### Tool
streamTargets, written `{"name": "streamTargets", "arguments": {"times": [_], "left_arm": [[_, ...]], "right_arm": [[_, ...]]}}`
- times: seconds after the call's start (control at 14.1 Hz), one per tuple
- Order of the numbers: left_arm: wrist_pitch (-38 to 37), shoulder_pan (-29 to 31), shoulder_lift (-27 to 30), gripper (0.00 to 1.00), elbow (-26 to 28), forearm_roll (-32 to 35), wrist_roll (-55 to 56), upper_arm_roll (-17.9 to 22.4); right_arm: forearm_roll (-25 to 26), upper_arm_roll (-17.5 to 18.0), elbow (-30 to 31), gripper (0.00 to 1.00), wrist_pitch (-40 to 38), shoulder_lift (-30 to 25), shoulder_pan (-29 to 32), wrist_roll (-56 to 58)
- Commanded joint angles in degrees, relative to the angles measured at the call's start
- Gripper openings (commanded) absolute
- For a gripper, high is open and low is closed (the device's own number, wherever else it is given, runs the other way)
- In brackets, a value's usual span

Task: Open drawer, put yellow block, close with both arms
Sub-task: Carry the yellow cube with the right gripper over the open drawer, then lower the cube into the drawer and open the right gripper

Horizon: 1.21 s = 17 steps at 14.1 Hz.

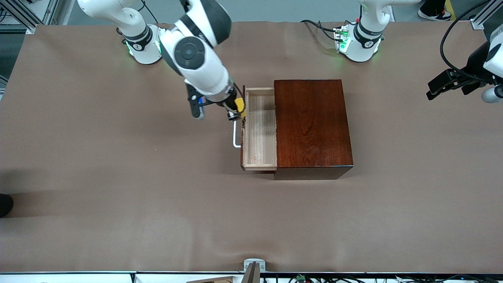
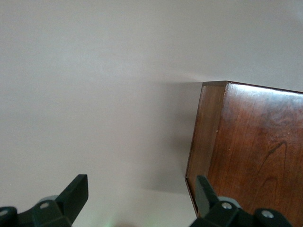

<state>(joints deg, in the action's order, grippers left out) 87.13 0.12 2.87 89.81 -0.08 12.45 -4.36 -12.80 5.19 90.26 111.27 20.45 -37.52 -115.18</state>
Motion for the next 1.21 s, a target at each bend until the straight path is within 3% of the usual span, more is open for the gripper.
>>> {"name": "streamTargets", "arguments": {"times": [0.0, 1.14], "left_arm": [[-1.17, 0.85, 0.12, 1.0, -0.78, -1.15, -0.06, -0.56], [-1.26, 0.67, 0.12, 1.0, -0.96, -0.62, -0.41, -0.56]], "right_arm": [[-0.91, -0.8, -2.82, 0.0, 3.23, 3.45, -3.96, -5.57], [-0.3, -0.98, -2.29, 0.0, 10.81, 12.95, -6.6, -8.84]]}}
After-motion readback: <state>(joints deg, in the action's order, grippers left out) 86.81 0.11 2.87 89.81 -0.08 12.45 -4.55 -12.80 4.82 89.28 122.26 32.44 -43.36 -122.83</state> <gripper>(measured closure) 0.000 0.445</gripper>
